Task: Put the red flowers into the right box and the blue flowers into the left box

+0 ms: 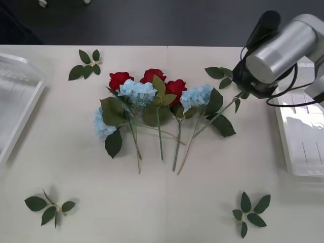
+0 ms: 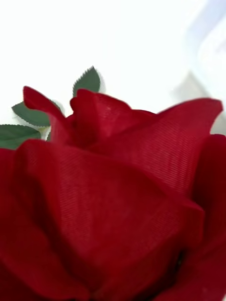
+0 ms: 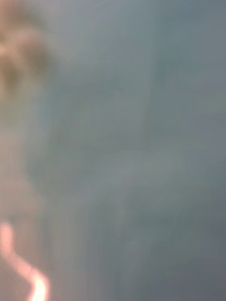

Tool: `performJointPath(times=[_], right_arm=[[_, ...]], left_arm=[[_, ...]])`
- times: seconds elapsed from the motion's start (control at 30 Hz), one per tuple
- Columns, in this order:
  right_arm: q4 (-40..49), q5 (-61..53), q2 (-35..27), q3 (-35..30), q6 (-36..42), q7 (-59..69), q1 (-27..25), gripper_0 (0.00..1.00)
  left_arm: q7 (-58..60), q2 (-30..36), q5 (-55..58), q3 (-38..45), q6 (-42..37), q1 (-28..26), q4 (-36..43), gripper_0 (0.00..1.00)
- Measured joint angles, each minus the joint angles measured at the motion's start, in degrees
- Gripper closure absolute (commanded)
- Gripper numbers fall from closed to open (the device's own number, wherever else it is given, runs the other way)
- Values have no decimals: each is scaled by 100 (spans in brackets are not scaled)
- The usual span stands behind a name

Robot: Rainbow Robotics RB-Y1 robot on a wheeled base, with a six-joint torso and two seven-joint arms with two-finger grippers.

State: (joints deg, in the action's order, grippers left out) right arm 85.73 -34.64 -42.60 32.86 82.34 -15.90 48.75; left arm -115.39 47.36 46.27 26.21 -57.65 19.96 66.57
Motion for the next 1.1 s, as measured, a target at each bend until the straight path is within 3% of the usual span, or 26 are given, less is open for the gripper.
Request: performJointPath(times=[0.23, 0.27, 0.33, 0.37, 0.4, 0.67, 1.0, 1.1], right_arm=[[671, -399, -818, -456, -75, -1475, -166, 100], [728, -451, -922, -522, -135, -1609, -206, 100], [831, -525, -1127, -661, -256, -1894, -286, 100], [871, -546, -1225, -734, -279, -2033, -327, 100], [902, -555, -1313, -805, -283, -2183, -363, 100], [949, -116, -1836, -1287, -437, -3405, -853, 100], [960, 208, -2410, -2241, -1751, -4394, -2651, 100], [957, 456, -2536, -2390, -2261, -4513, -3088, 100]], left_arm=[[-182, 0, -8, 0, 66, 8, -89, 98], [-182, 0, -8, 0, 66, 8, -92, 82], [-182, 0, -7, 0, 66, 8, -92, 26], [-182, 0, -3, -1, 66, 8, -92, 10], [-182, 0, 12, -3, 66, 8, -92, 0], [-182, 0, 519, -234, 64, 8, -95, 0], [-159, 0, 1376, -348, -866, 8, 317, 0], [539, -2, 1542, -362, -1193, 7, 705, 0]])
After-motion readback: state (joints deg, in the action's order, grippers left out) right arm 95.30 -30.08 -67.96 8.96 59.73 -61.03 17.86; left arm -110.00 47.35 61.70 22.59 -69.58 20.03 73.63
